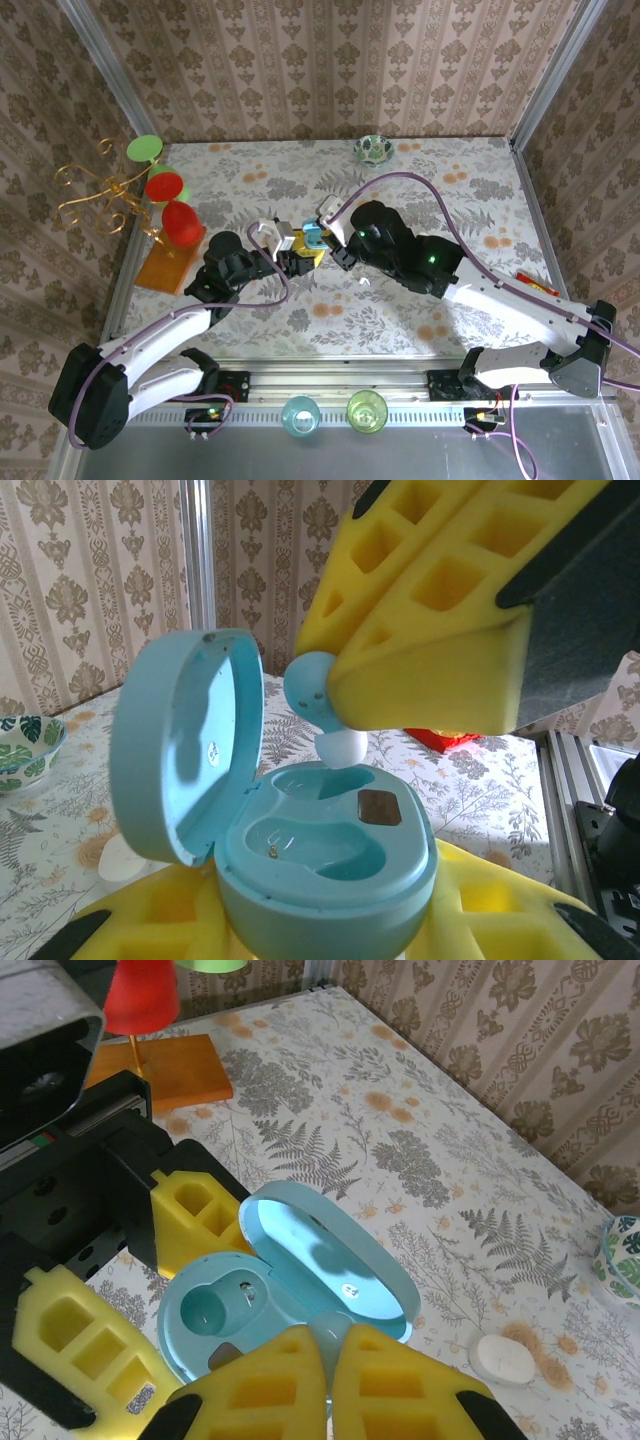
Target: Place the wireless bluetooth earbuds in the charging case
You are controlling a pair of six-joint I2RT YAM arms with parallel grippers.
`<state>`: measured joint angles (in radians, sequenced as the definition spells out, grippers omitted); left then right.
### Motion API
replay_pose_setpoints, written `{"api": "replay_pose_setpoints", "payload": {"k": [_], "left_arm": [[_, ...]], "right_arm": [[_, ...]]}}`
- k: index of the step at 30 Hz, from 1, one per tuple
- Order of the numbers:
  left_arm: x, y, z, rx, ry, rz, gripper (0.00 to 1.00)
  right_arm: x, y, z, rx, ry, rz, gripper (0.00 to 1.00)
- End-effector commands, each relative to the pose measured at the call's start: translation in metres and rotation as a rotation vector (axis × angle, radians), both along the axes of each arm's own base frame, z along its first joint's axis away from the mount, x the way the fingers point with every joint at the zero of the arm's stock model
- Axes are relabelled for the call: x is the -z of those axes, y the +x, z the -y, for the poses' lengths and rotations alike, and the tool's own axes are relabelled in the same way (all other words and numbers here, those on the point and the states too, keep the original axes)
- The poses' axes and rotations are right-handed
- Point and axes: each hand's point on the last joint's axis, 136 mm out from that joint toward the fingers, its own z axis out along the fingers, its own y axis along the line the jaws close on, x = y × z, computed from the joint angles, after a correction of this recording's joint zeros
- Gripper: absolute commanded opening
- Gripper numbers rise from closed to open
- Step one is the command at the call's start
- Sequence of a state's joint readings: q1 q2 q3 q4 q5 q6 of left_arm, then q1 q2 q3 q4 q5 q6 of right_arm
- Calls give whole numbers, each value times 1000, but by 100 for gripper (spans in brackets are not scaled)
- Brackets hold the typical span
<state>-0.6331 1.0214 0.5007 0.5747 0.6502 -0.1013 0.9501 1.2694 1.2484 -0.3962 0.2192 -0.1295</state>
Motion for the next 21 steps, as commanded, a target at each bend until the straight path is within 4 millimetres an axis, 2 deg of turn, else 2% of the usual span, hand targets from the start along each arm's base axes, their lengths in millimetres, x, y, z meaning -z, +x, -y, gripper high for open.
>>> {"api": "replay_pose_setpoints", "payload": {"k": [1, 13, 17, 21], "left_arm": [[-22, 2, 0, -5, -38, 39, 20], [-29, 3, 0, -5, -51, 41, 20], [-28, 3, 0, -5, -52, 39, 20], [-27, 3, 0, -5, -51, 40, 20]], "right_arm": [[8, -8, 4, -27, -42, -11, 8], [22, -9, 8, -33, -103, -17, 9], [25, -14, 3, -70, -102, -32, 14], [19, -21, -5, -111, -54, -50, 20]]}}
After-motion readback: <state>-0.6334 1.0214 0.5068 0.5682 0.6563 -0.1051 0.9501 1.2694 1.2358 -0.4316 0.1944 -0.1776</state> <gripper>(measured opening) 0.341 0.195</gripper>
